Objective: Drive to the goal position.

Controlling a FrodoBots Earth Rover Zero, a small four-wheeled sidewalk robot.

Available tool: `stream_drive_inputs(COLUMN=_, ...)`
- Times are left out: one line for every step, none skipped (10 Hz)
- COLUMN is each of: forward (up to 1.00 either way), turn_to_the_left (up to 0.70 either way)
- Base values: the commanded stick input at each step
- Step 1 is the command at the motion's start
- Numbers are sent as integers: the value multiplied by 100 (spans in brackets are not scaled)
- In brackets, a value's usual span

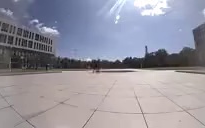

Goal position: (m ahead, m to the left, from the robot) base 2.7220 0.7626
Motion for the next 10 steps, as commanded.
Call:
stream_drive_inputs(forward=0, turn_to_the_left=0)
stream_drive_inputs(forward=0, turn_to_the_left=0)
stream_drive_inputs(forward=0, turn_to_the_left=0)
stream_drive_inputs(forward=2, turn_to_the_left=0)
stream_drive_inputs(forward=4, turn_to_the_left=0)
stream_drive_inputs(forward=6, turn_to_the_left=1)
stream_drive_inputs(forward=25, turn_to_the_left=1)
stream_drive_inputs(forward=65, turn_to_the_left=1)
stream_drive_inputs(forward=70, turn_to_the_left=1)
stream_drive_inputs(forward=70, turn_to_the_left=1)
